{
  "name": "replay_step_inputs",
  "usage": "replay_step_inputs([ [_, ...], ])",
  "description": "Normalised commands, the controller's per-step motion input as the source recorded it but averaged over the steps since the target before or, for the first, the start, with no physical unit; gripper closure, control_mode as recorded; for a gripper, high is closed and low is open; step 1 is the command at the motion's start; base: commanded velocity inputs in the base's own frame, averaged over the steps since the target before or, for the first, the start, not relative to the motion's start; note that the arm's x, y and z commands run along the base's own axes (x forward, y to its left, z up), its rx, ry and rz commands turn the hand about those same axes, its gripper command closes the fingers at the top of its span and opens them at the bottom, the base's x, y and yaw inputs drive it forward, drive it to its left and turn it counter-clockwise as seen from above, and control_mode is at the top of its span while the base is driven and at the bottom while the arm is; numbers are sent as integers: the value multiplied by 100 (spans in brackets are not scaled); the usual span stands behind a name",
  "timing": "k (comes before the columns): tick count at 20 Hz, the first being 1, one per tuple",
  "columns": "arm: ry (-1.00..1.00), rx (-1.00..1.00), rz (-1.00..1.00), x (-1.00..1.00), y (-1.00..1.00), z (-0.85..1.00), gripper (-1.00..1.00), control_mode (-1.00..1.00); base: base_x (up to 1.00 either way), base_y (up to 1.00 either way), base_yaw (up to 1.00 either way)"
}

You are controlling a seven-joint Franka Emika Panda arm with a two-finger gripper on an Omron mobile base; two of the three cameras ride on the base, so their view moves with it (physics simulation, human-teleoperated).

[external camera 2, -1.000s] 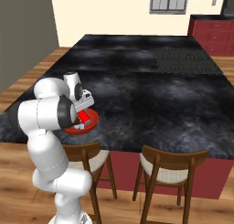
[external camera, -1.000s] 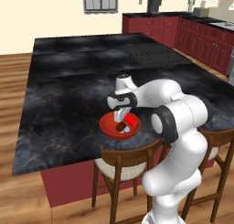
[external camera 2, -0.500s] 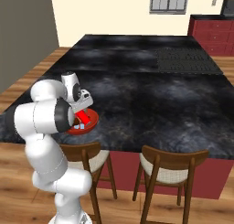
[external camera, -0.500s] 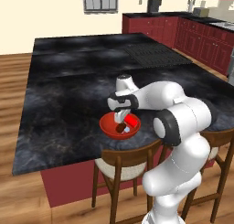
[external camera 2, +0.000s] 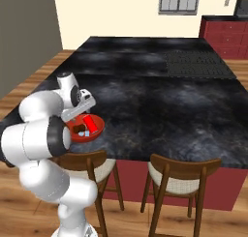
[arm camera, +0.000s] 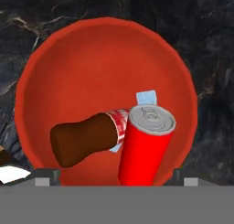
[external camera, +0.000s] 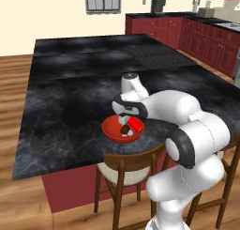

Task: Open the fridge, grab two sodas, and place both sodas inside the bowl with ice on the dining counter.

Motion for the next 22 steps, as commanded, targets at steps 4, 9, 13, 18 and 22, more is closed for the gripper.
replay_step_inputs([
  [4, -3, 0, 0, -36, 0, 63, -100, -100, 0, 0, 0],
  [9, -3, 0, 0, -50, 0, 65, -100, -100, 0, 0, 0],
  [13, -3, 0, 0, -62, 0, 66, -100, -100, 0, 0, 0],
  [18, -5, 0, 0, -70, 0, 49, -100, -100, 0, 0, 0],
  [22, -8, 0, 0, -79, 0, 41, -100, -100, 0, 0, 0],
])
